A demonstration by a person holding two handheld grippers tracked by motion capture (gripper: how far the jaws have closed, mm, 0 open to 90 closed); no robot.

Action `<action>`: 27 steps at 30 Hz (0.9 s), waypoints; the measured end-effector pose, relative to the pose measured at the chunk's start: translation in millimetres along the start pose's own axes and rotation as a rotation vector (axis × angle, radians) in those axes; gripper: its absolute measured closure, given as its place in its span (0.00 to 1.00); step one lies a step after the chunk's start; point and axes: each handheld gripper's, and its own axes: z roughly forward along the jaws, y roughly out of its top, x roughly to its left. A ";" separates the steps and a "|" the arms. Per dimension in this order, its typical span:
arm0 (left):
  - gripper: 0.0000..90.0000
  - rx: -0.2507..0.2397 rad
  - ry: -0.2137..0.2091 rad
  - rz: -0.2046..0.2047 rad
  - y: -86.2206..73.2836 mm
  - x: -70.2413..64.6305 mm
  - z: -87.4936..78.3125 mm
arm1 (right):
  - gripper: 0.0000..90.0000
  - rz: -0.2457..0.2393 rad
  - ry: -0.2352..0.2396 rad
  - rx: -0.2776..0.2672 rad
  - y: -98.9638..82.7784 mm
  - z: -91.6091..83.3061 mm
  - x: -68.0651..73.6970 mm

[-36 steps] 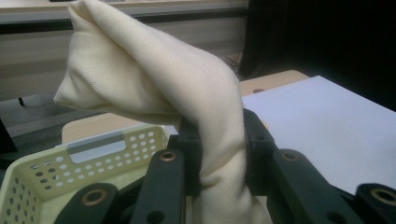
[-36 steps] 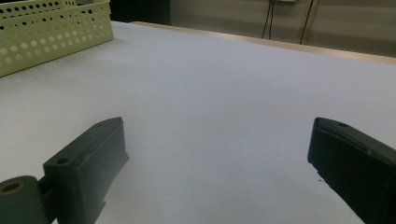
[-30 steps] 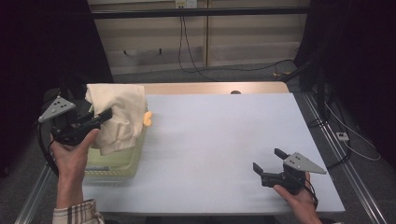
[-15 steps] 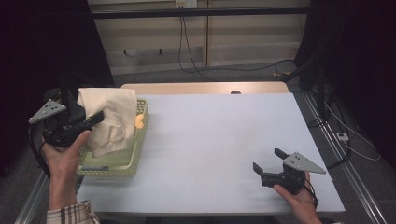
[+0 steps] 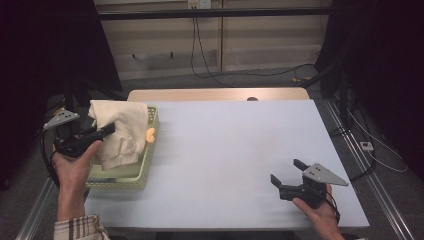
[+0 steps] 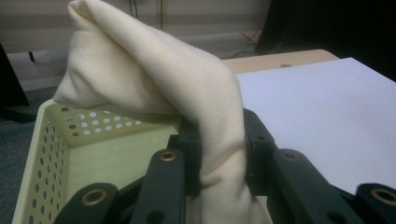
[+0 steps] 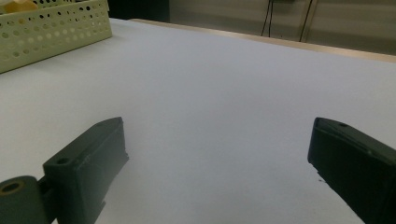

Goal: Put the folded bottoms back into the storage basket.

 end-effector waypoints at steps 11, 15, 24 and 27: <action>0.82 0.036 -0.005 -0.012 -7.1 10.8 6.2 | 0.05 0.000 -0.001 0.002 -0.1 0.3 -0.2; 0.82 0.058 -0.016 -0.009 -9.4 13.4 9.3 | 0.05 -0.001 -0.002 0.002 -0.1 0.3 -0.2; 0.82 0.093 -0.015 -0.009 -13.5 16.2 16.5 | 0.05 -0.001 0.000 0.001 -0.1 -0.1 -0.3; 0.82 0.100 -0.019 -0.003 -14.4 16.6 18.2 | 0.05 -0.003 0.002 0.002 -0.1 0.0 -0.1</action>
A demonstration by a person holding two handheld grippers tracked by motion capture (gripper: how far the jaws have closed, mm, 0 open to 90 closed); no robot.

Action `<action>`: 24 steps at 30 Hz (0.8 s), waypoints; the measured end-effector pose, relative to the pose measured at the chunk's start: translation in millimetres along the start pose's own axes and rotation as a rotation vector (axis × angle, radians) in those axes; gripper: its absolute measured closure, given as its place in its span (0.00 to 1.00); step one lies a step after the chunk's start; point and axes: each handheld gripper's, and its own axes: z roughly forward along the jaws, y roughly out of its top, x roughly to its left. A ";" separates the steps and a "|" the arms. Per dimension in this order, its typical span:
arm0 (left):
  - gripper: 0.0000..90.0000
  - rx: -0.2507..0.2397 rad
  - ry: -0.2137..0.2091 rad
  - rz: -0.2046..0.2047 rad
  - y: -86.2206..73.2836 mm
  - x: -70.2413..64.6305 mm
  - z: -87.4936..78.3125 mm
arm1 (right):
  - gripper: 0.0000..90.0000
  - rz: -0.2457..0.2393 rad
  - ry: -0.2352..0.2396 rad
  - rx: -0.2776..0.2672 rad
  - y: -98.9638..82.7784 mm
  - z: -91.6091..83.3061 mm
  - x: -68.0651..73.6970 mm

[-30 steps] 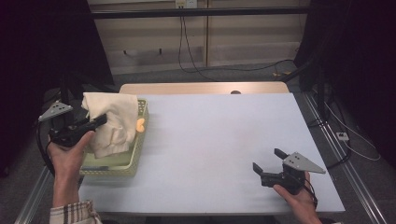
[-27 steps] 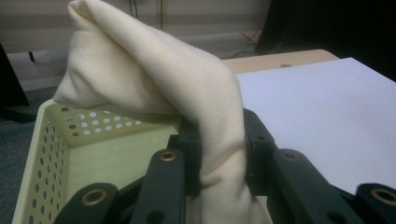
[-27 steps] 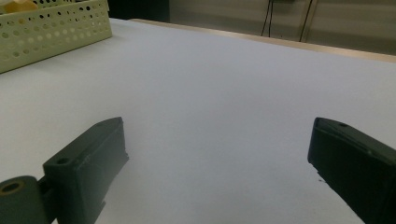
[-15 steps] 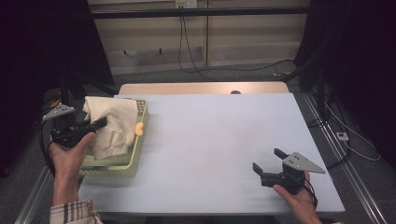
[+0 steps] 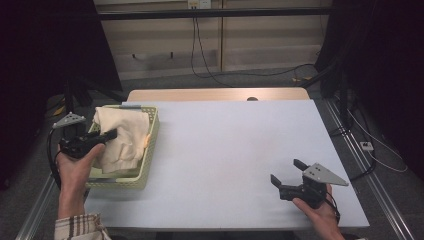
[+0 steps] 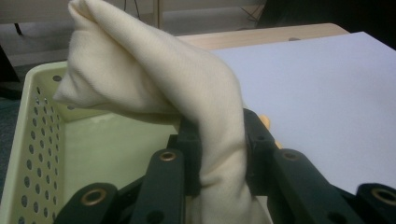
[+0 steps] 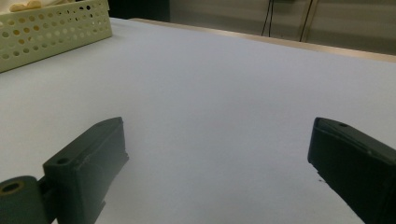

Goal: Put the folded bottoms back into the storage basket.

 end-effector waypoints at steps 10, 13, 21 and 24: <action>0.82 0.033 -0.005 0.000 -2.9 0.7 8.9 | 0.05 0.002 -0.002 0.000 0.0 0.0 -0.3; 0.82 0.038 -0.004 -0.007 -3.8 1.4 11.2 | 0.05 0.001 -0.001 0.000 -0.1 0.2 -0.5; 0.82 0.064 -0.013 -0.002 -5.8 0.5 19.6 | 0.05 0.001 0.000 0.001 -0.1 0.2 -0.1; 0.82 0.076 -0.015 0.002 -6.5 0.7 22.4 | 0.05 0.000 0.001 0.002 -0.2 0.5 0.0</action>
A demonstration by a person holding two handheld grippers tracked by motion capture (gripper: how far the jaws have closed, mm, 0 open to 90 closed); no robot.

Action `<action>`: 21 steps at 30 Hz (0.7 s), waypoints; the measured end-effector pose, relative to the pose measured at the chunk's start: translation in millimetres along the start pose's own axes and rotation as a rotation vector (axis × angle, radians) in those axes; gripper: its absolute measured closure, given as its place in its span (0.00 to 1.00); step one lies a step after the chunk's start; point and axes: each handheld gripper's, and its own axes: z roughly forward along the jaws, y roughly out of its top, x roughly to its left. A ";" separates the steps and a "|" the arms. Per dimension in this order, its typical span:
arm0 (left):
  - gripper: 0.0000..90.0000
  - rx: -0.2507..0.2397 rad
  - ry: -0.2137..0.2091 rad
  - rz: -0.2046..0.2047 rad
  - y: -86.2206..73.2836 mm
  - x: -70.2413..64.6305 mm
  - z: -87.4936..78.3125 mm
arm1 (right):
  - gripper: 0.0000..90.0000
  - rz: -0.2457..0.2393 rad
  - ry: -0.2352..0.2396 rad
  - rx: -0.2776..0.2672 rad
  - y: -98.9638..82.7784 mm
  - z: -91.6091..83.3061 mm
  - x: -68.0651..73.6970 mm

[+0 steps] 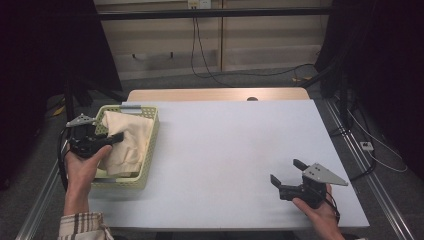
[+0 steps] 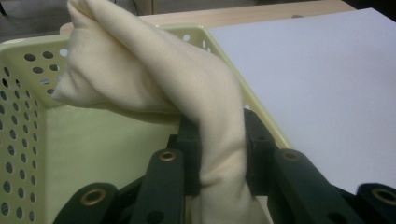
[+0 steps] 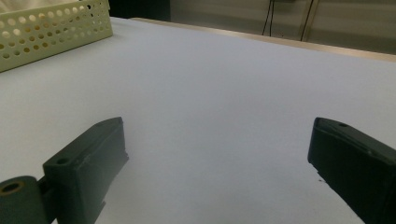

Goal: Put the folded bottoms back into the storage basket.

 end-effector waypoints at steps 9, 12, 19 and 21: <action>0.82 0.018 0.000 -0.001 -1.4 1.1 9.4 | 0.05 0.001 0.000 -0.001 0.0 0.2 0.2; 0.82 0.030 -0.001 0.002 -1.6 1.6 13.5 | 0.05 0.002 0.001 0.000 0.0 0.4 0.4; 0.82 0.040 -0.004 0.002 -2.4 1.8 20.0 | 0.05 -0.002 0.002 0.003 -0.2 1.1 0.4; 0.82 0.039 -0.003 0.000 -2.1 1.9 21.5 | 0.05 -0.002 0.003 0.004 -0.4 1.2 0.3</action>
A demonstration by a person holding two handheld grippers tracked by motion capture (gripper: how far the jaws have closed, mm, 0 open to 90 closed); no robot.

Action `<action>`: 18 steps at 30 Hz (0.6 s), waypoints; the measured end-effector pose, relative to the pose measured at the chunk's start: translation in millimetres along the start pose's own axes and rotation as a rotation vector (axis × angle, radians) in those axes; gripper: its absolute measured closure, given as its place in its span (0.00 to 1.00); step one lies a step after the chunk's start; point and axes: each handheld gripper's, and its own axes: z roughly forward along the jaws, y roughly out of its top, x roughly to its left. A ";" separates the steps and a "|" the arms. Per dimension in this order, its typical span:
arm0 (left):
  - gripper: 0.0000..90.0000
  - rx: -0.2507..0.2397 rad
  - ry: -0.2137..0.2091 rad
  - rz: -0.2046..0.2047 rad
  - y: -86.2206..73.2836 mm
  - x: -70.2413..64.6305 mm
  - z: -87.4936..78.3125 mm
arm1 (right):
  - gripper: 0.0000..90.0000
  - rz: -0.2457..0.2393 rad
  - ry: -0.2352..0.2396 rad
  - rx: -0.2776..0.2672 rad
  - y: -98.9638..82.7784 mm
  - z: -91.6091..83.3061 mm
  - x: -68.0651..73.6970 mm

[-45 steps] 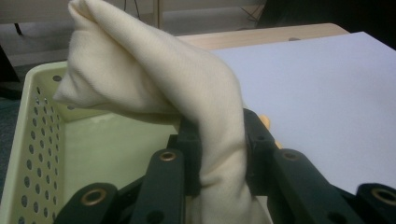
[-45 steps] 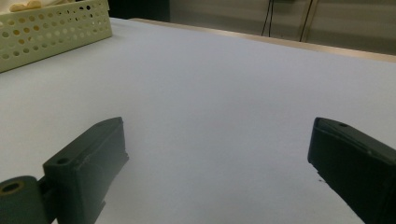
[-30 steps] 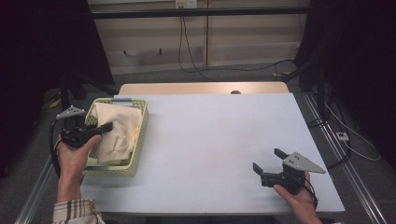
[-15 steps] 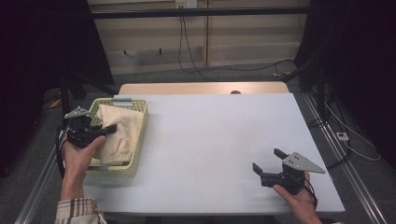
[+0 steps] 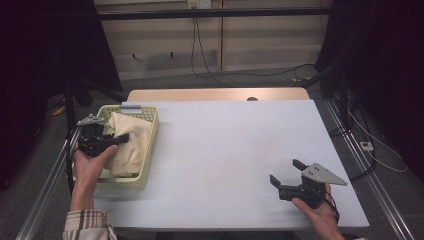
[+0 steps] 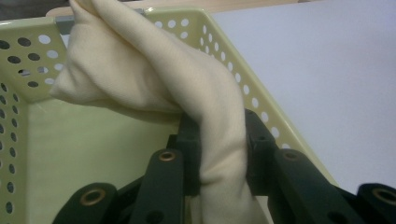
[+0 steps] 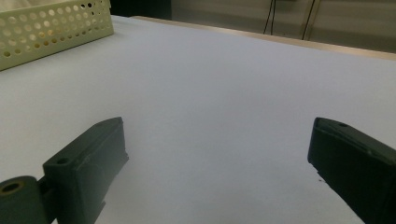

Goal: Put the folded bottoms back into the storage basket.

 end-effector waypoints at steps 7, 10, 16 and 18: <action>0.81 0.007 0.006 -0.007 0.1 3.4 4.4 | 0.05 0.000 -0.002 0.000 0.1 -0.1 0.0; 0.81 0.012 0.007 -0.006 0.4 4.7 7.1 | 0.05 0.001 -0.003 0.000 0.1 -0.1 0.0; 0.81 0.023 0.033 -0.007 0.1 6.0 11.2 | 0.05 0.000 -0.002 0.001 0.2 0.0 -0.2; 0.81 0.024 0.044 -0.008 -0.5 6.7 11.7 | 0.05 0.001 -0.003 0.000 0.4 -0.4 0.2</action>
